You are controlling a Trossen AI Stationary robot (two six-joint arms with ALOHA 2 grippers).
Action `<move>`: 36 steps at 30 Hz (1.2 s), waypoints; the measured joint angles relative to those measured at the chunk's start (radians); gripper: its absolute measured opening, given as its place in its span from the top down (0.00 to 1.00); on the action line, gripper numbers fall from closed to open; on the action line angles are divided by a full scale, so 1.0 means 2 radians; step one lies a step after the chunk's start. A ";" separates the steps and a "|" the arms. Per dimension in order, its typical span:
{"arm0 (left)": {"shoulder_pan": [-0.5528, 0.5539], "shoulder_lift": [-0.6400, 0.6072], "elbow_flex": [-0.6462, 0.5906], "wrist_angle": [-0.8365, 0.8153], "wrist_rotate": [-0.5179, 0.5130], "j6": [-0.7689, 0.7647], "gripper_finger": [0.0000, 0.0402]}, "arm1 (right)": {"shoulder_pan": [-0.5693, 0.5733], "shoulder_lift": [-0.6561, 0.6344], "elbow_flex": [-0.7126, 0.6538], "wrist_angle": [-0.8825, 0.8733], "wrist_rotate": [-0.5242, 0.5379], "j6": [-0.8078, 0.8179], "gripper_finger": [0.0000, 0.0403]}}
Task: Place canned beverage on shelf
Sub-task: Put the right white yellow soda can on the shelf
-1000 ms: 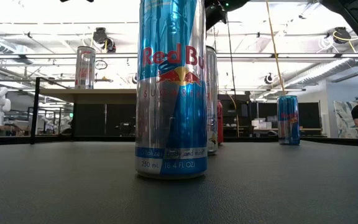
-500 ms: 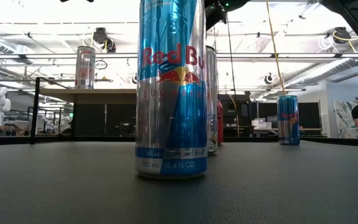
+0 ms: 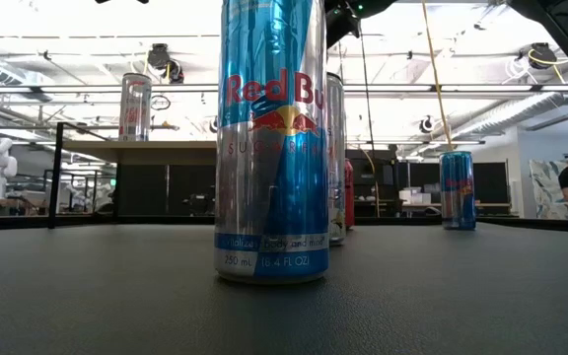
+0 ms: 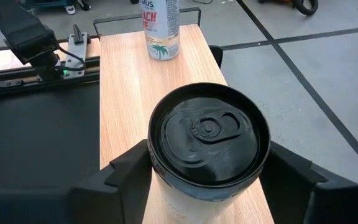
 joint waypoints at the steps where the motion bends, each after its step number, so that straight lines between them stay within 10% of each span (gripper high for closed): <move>1: 0.000 0.000 0.000 0.000 0.000 0.000 1.00 | 0.000 0.000 0.000 0.000 0.000 0.003 0.45; 36: 0.000 0.000 0.000 0.000 -0.003 0.000 1.00 | 0.016 0.043 0.000 0.128 -0.009 0.035 0.43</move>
